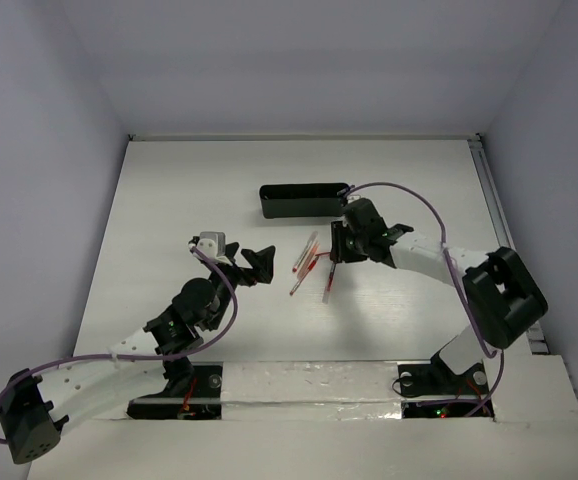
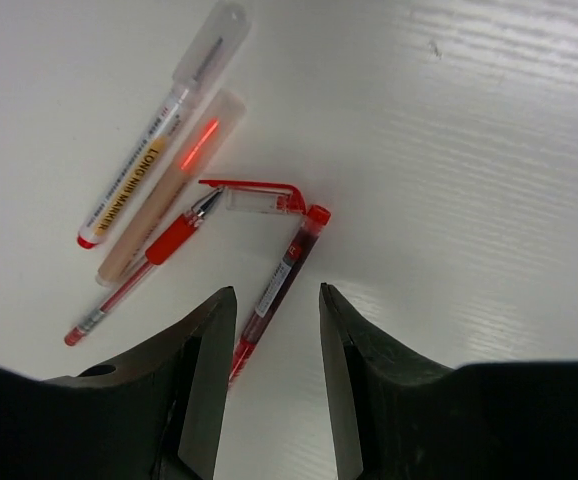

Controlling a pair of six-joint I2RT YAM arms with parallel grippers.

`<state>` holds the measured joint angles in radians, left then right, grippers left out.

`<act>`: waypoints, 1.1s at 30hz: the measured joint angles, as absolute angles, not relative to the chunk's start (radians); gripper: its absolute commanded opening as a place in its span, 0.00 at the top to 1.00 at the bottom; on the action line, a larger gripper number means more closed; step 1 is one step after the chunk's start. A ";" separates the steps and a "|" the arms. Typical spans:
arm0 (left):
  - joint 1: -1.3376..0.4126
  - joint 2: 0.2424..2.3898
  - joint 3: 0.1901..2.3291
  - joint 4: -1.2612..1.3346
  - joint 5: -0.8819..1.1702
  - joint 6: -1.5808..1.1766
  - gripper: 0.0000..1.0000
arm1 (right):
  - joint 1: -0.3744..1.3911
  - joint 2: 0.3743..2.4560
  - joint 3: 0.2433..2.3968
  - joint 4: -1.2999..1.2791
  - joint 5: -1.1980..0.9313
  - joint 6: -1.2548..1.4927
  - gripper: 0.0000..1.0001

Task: Sort the stationery into containers
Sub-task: Pick up the pen from the center of the board.

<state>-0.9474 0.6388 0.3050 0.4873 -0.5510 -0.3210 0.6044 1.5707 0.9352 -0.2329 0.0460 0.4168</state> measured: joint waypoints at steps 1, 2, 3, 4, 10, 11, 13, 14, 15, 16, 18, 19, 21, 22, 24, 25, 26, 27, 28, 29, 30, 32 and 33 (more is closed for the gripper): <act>-0.947 0.640 0.305 0.488 -0.551 -0.321 0.01 | 0.606 1.587 0.935 -0.234 0.044 0.420 0.55; -0.947 0.642 0.305 0.488 -0.551 -0.320 0.01 | 0.611 1.606 0.935 -0.234 0.044 0.423 0.56; -0.947 0.646 0.305 0.488 -0.551 -0.319 0.01 | 0.614 1.621 0.935 -0.236 0.043 0.426 0.57; -0.947 0.651 0.305 0.488 -0.551 -0.319 0.01 | 0.616 1.635 0.936 -0.237 0.044 0.427 0.58; -0.947 0.657 0.305 0.482 -0.551 -0.319 0.01 | 0.628 1.676 0.941 -0.247 0.046 0.435 0.64; -0.947 0.657 0.305 0.482 -0.551 -0.319 0.01 | 0.629 1.681 0.944 -0.248 0.049 0.435 0.65; -0.947 0.657 0.305 0.482 -0.551 -0.319 0.01 | 0.630 1.692 0.955 -0.252 0.057 0.436 0.66; -0.947 0.657 0.305 0.482 -0.551 -0.319 0.01 | 0.630 1.698 0.962 -0.255 0.063 0.436 0.68; -0.947 0.657 0.305 0.481 -0.552 -0.319 0.01 | 0.631 1.705 0.970 -0.256 0.071 0.435 0.69; -0.947 0.656 0.305 0.481 -0.552 -0.319 0.01 | 0.632 1.711 0.977 -0.260 0.077 0.435 0.70; -0.947 0.653 0.305 0.480 -0.554 -0.318 0.01 | 0.635 1.721 0.994 -0.277 0.099 0.434 0.72; -0.947 0.650 0.305 0.480 -0.554 -0.318 0.01 | 0.636 1.724 1.002 -0.289 0.108 0.433 0.73; -0.947 0.643 0.305 0.479 -0.554 -0.318 0.01 | 0.636 1.733 1.018 -0.315 0.128 0.430 0.73; -0.947 0.641 0.305 0.480 -0.554 -0.319 0.01 | 0.636 1.737 1.024 -0.324 0.136 0.428 0.73; -0.947 0.636 0.305 0.478 -0.554 -0.318 0.01 | 0.636 1.742 1.034 -0.345 0.149 0.425 0.73; -0.947 0.633 0.305 0.478 -0.554 -0.318 0.01 | 0.636 1.744 1.038 -0.353 0.154 0.422 0.73; -0.947 0.631 0.305 0.477 -0.554 -0.318 0.01 | 0.636 1.745 1.040 -0.361 0.159 0.422 0.71; -0.947 0.627 0.305 0.477 -0.554 -0.319 0.01 | 0.636 1.746 1.043 -0.367 0.163 0.422 0.71; -0.947 0.624 0.305 0.476 -0.554 -0.318 0.01 | 0.636 1.751 1.050 -0.377 0.168 0.421 0.72; -0.947 0.622 0.305 0.476 -0.554 -0.319 0.01 | 0.636 1.757 1.058 -0.385 0.171 0.420 0.73; -0.947 0.620 0.305 0.475 -0.554 -0.319 0.01 | 0.636 1.763 1.067 -0.391 0.177 0.418 0.77; -0.947 0.620 0.305 0.474 -0.554 -0.319 0.01 | 0.636 1.772 1.078 -0.399 0.188 0.411 0.92; -0.947 0.620 0.305 0.474 -0.554 -0.319 0.01 | 0.636 1.774 1.082 -0.404 0.194 0.411 0.97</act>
